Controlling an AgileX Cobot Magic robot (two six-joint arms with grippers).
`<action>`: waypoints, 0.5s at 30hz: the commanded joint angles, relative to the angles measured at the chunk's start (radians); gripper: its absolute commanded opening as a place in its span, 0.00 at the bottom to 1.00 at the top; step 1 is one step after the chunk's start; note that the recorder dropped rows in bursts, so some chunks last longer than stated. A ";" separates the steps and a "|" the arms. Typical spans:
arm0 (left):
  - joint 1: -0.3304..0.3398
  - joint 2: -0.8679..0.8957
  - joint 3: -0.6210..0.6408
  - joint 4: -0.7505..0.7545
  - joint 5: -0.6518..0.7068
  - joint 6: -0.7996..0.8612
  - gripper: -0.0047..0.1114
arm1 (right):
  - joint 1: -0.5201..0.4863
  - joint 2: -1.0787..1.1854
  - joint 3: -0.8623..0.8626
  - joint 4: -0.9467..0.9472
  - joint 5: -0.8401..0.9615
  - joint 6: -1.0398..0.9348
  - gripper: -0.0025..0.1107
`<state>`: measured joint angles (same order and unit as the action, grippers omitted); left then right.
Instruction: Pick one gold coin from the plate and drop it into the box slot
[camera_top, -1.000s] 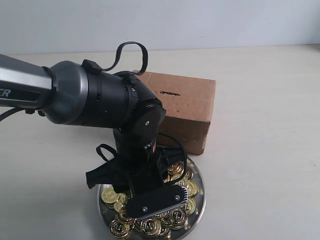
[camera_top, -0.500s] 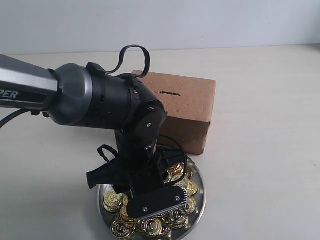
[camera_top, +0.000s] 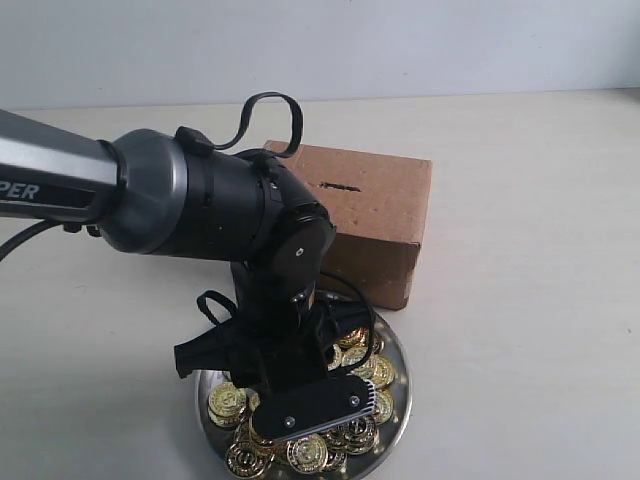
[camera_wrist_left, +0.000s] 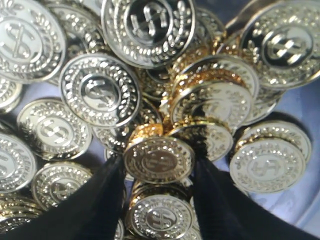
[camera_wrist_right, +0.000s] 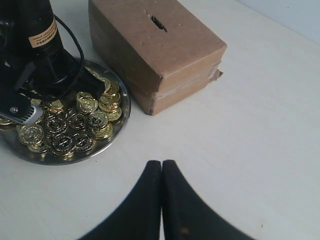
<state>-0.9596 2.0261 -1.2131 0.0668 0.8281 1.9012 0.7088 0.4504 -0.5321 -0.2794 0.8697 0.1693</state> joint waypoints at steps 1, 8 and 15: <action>-0.007 0.010 0.001 -0.010 0.004 0.005 0.42 | 0.001 -0.008 0.006 -0.007 -0.018 0.001 0.02; -0.007 0.010 0.001 -0.010 0.004 0.026 0.33 | 0.001 -0.008 0.006 -0.007 -0.018 0.001 0.02; -0.007 0.010 0.001 -0.010 -0.012 0.028 0.28 | 0.001 -0.008 0.006 -0.007 -0.018 0.001 0.02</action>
<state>-0.9596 2.0261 -1.2131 0.0668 0.8281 1.9243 0.7088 0.4504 -0.5321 -0.2794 0.8697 0.1693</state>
